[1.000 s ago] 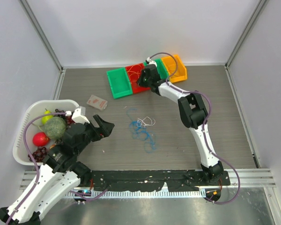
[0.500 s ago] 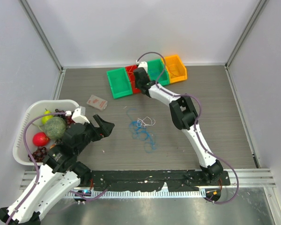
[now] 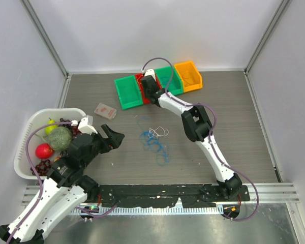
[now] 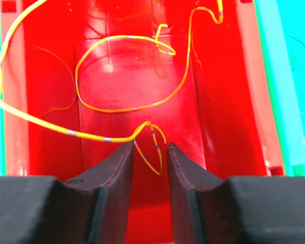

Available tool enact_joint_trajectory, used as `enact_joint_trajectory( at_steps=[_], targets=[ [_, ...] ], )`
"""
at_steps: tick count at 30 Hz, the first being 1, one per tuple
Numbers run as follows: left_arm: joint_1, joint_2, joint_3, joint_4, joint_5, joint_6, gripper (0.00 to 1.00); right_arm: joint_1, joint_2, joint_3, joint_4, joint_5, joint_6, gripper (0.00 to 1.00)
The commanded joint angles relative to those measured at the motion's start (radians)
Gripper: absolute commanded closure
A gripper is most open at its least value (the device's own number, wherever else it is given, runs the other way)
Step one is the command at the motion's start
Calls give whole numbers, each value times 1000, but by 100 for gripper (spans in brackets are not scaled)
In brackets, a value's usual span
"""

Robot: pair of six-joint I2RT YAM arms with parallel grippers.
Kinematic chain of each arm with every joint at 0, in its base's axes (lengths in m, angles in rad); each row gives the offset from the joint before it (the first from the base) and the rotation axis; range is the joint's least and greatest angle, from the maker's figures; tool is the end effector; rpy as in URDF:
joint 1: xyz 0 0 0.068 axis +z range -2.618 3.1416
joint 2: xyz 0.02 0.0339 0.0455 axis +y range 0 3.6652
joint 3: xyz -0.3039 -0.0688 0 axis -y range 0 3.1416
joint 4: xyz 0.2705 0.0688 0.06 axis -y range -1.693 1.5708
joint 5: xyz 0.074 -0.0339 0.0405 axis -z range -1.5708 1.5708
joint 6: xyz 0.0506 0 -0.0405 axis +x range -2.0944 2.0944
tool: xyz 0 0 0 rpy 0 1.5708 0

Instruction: Untangle the cables

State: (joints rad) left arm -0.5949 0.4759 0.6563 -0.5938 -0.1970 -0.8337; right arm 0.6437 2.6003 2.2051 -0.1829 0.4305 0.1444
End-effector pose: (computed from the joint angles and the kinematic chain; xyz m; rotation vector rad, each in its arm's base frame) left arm 0.1036 -0.0582 0.3106 -0.3749 2.0157 -0.7229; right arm 0.5355 0.3754 0.1558 -0.2747 2.0723 0.0125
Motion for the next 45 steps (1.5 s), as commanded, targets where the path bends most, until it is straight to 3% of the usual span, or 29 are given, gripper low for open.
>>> enact_joint_trajectory(
  at_steps=[1,6,15,21,26,29,32,36,39,42,45],
  targets=[
    [1,4,-12,54,24,-13,11,2,-175,-27,-72,-32,38,60],
    [1,13,-12,54,21,-21,11,1,-296,-123,-62,-76,49,51],
    [3,81,-27,87,70,-41,10,-29,-466,-208,-150,-161,58,48],
    [1,248,-7,104,157,-48,10,-47,-677,-552,-15,-263,116,48],
    [1,288,-66,245,220,-99,15,-82,-727,-608,39,-413,231,50],
    [1,311,-96,316,232,-123,15,-82,-795,-744,69,-483,296,50],
    [3,419,-46,329,263,-81,13,-81,-923,-975,124,-583,366,50],
    [3,620,66,304,309,20,20,-55,-1135,-1272,166,-613,394,50],
    [3,766,147,305,321,122,33,-29,-1294,-1390,126,-641,377,50],
    [3,920,225,278,356,217,37,-27,-1401,-1502,137,-671,340,47],
    [1,984,220,301,354,203,42,-27,-1413,-1510,175,-720,287,45]
  ],
)
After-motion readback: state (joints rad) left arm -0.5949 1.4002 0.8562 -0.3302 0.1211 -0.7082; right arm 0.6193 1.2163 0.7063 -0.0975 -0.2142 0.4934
